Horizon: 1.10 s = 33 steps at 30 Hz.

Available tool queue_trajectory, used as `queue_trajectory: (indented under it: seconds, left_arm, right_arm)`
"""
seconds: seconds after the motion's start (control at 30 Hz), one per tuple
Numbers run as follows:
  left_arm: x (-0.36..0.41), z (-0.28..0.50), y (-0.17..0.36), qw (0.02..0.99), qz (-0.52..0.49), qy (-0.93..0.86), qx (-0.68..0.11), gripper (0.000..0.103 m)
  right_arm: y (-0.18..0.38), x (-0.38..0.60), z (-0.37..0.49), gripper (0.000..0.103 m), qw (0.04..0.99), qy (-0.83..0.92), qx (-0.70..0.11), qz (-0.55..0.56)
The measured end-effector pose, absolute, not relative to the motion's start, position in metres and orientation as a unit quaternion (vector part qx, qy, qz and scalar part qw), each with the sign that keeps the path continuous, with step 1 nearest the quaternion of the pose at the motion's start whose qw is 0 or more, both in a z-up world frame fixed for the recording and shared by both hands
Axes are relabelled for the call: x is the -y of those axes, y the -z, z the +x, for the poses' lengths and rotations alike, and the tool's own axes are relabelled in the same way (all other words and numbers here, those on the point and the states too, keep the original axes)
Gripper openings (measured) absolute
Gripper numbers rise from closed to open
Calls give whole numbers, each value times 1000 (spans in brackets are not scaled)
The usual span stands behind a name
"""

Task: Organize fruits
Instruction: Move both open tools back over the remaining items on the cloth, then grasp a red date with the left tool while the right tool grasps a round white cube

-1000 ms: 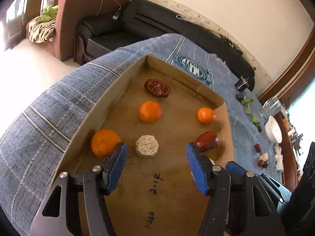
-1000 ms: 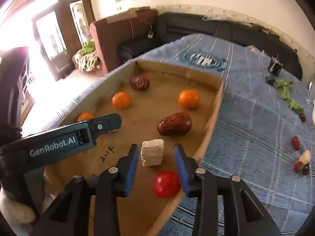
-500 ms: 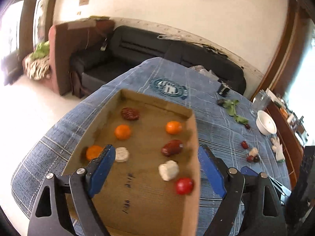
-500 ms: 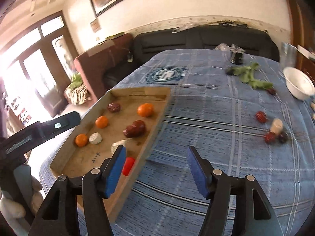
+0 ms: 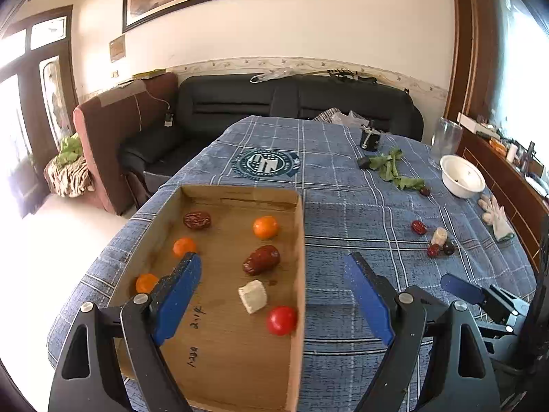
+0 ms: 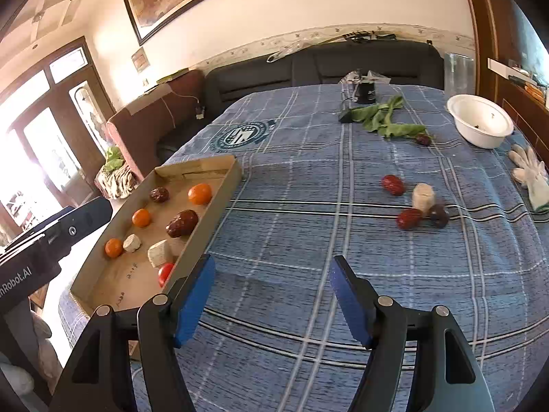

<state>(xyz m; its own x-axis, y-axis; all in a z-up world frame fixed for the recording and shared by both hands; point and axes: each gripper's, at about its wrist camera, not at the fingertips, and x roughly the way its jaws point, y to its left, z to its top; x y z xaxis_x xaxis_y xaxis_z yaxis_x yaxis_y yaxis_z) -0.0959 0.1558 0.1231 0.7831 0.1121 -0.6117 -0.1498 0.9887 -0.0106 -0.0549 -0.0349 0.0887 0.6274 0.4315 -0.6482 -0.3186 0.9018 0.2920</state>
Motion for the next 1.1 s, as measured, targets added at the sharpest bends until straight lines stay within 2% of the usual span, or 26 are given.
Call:
queue_trajectory:
  seconds: [0.8, 1.1]
  left_arm:
    - [-94, -68, -99, 931, 8, -14, -365, 85]
    - [-91, -60, -86, 922, -5, 2, -386, 85]
  right_arm:
    - [-70, 148, -33, 76, 904, -111, -403, 91]
    - [-59, 180, 6, 76, 896, -73, -424, 112]
